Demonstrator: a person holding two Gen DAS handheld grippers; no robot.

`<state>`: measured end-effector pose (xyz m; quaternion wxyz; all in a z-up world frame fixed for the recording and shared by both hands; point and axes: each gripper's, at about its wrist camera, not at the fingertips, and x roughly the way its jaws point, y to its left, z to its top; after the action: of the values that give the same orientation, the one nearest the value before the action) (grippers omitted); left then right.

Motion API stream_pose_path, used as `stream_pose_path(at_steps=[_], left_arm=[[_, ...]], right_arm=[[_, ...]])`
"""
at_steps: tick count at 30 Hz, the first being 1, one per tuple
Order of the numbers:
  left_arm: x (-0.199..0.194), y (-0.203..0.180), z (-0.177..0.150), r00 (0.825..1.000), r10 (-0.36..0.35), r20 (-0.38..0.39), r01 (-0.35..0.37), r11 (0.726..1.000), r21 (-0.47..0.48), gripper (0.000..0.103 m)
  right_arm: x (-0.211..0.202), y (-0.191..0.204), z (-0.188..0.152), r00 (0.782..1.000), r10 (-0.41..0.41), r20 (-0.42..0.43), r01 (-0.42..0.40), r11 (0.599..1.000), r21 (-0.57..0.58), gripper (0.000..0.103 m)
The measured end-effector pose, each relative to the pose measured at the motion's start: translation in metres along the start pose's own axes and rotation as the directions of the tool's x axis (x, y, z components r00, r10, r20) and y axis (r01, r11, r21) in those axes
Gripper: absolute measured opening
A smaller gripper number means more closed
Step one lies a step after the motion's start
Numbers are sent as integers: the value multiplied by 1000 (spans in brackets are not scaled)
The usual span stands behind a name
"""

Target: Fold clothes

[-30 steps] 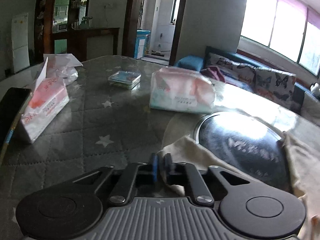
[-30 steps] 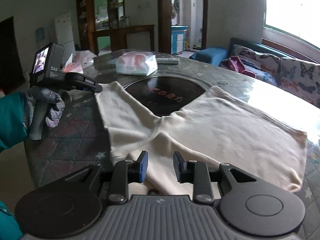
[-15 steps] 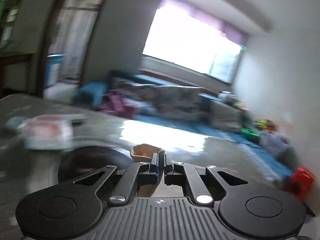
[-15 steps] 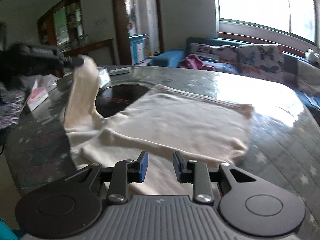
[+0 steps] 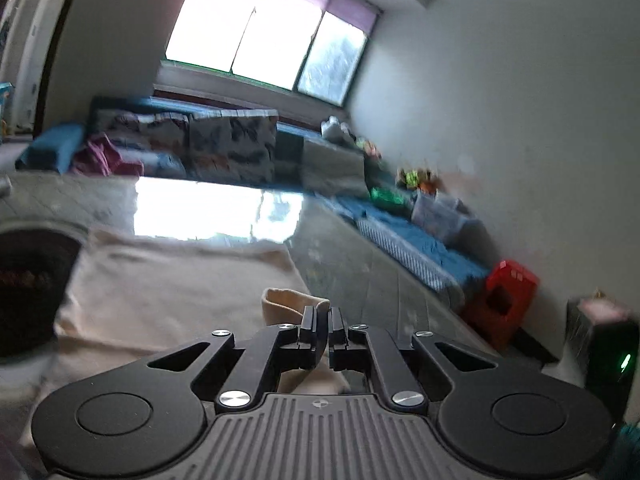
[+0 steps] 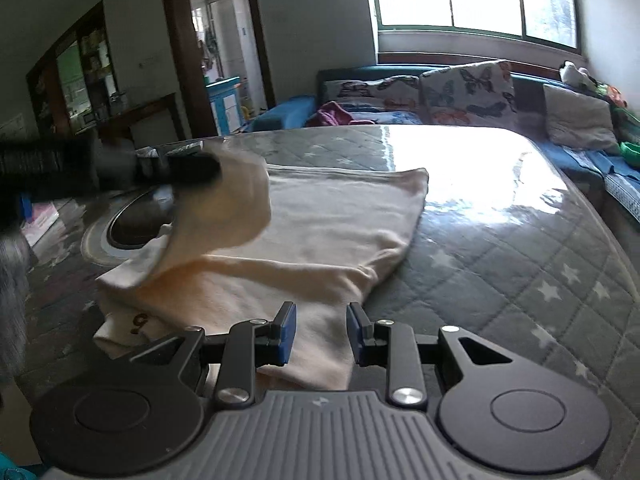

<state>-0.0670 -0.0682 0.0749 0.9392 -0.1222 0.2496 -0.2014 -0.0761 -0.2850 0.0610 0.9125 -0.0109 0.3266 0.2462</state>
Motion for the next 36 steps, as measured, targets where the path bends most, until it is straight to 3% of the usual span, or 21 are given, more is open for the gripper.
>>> stream_pose_path(at_steps=[6,10,15,22,24,25,26,29,32,36], left_arm=[[11,-2,-23,995,-17,-100,19,1000,19,17],[-3,18,-20,996,4,-91,-2,1000,22,30],[-20,60,-11,992,118,-49,-118,993,14,30],[-35,110,-19,961,267,-72,-270,963,-29,30],[-38,119,-25,955,285,-83,-288,957,-37,30],[-38,122,-27,952,292,-88,-296,954,-42,30],[-38,125,-29,951,295,-91,-300,953,-47,30],[-42,128,-32,950,301,-86,-306,950,-57,30],[-42,130,-32,950,301,-82,-306,950,-63,30],[-40,130,-34,947,311,-76,-316,947,-53,30]], right_arm=[[-5,-12,-2,999,-41,7,40,998,50,27],[-9,-16,4,999,-40,23,38,997,70,27],[4,-10,9,1000,3,15,-4,997,73,27],[30,3,12,1000,19,-18,-18,999,42,27],[38,6,13,999,17,-28,-16,999,32,27],[39,7,14,999,14,-31,-13,1000,25,24],[41,8,14,999,11,-33,-11,1000,18,14],[38,14,18,1000,-6,-24,6,1000,-6,6],[27,25,28,999,-20,24,22,998,-63,6],[31,23,33,998,-49,25,51,996,-68,6]])
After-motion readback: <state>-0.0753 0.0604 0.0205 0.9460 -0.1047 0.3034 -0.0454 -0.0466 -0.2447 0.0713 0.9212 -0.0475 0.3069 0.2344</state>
